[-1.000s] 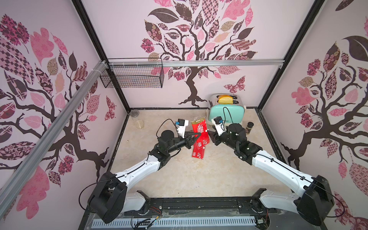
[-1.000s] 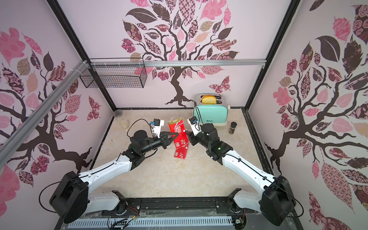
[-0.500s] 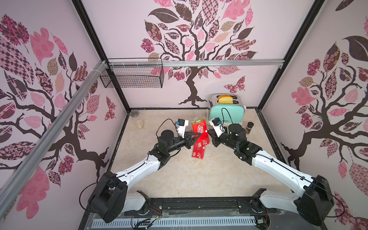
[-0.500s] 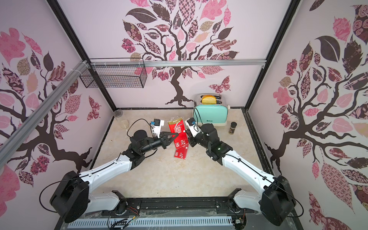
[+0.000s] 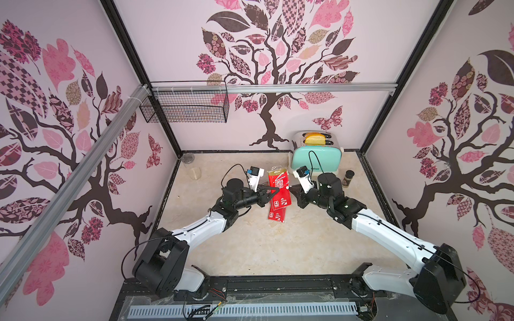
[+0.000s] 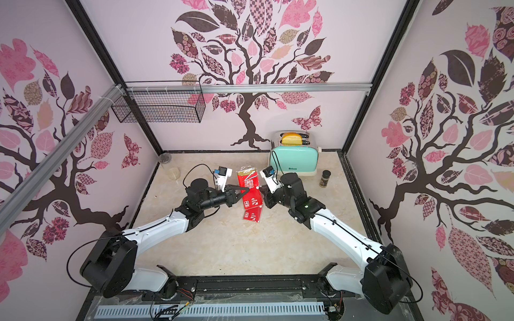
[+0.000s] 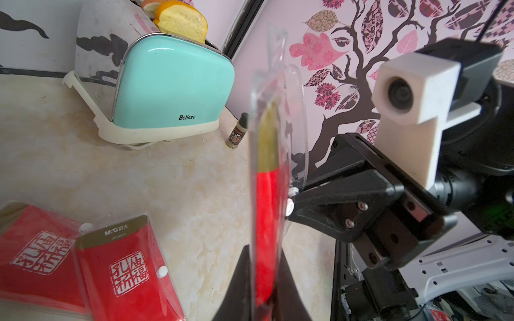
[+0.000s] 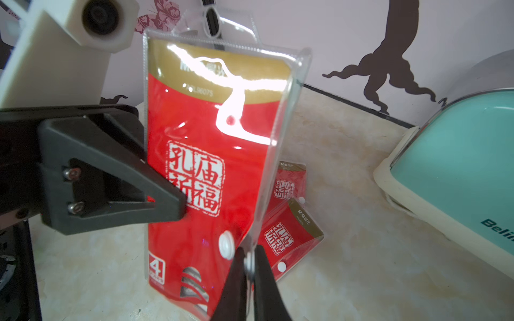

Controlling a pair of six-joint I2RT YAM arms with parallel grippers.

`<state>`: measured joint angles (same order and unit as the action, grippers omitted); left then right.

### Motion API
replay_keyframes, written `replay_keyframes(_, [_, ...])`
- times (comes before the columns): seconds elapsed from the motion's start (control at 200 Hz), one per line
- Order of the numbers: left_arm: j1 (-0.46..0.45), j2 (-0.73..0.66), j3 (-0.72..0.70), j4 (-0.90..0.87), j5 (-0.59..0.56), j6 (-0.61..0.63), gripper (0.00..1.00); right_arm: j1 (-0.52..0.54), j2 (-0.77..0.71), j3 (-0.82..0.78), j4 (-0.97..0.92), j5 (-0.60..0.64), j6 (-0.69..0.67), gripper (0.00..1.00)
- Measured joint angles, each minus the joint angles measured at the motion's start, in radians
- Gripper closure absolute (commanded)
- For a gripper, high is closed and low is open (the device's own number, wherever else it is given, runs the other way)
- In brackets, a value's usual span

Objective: Open the ruler set and take out the ruler
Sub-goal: Open the ruler set bag.

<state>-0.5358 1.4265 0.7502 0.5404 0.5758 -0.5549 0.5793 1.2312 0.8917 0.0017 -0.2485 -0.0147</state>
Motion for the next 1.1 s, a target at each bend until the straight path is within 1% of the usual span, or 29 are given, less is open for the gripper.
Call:
replay_keyframes(0.05, [0.006,0.015,0.004,-0.005,-0.013,0.008,0.63,0.001,0.003,0.000,-0.006,-0.029,0.019,1.00])
replay_keyframes(0.175, [0.013,0.046,0.011,-0.021,-0.031,0.003,0.54,0.003,0.015,0.000,-0.017,-0.091,0.065,1.00])
replay_keyframes(0.355, [0.013,0.047,0.016,-0.053,-0.060,0.022,0.38,0.003,0.021,0.000,-0.027,-0.124,0.110,1.00])
replay_keyframes(0.465, [0.013,0.032,0.016,-0.106,-0.106,0.048,0.34,0.003,0.024,0.000,-0.034,-0.122,0.135,1.00])
replay_keyframes(0.58, [0.014,-0.025,0.016,-0.188,-0.176,0.080,0.32,0.003,0.038,0.000,-0.044,-0.115,0.161,1.00])
replay_keyframes(0.72, [0.013,-0.122,0.016,-0.278,-0.254,0.124,0.33,0.003,0.069,0.000,-0.046,-0.109,0.196,1.00])
replay_keyframes(0.76, [0.013,-0.146,0.016,-0.298,-0.267,0.134,0.36,0.003,0.080,0.000,-0.045,-0.109,0.207,1.00])
replay_keyframes(0.79, [0.010,-0.163,0.016,-0.310,-0.278,0.139,0.43,0.003,0.089,0.000,-0.044,-0.110,0.215,1.00])
replay_keyframes(0.86, [-0.005,-0.189,0.018,-0.334,-0.294,0.150,0.69,0.003,0.111,0.000,-0.038,-0.117,0.231,1.00])
replay_keyframes(0.91, [-0.024,-0.198,0.024,-0.358,-0.303,0.171,0.82,0.003,0.129,0.000,-0.030,-0.123,0.244,1.00])
replay_keyframes(0.965, [-0.051,-0.196,0.038,-0.381,-0.307,0.175,0.91,0.003,0.145,0.000,-0.020,-0.127,0.253,1.00])
replay_keyframes(1.03, [-0.081,-0.185,0.059,-0.401,-0.310,0.185,0.98,0.003,0.154,0.000,-0.012,-0.132,0.262,1.00])
replay_keyframes(1.05, [-0.089,-0.180,0.064,-0.404,-0.308,0.191,1.00,0.003,0.156,0.000,-0.010,-0.132,0.262,1.00])
replay_keyframes(1.1, [-0.103,-0.161,0.082,-0.408,-0.306,0.190,1.00,0.003,0.156,0.000,-0.004,-0.134,0.266,1.00])
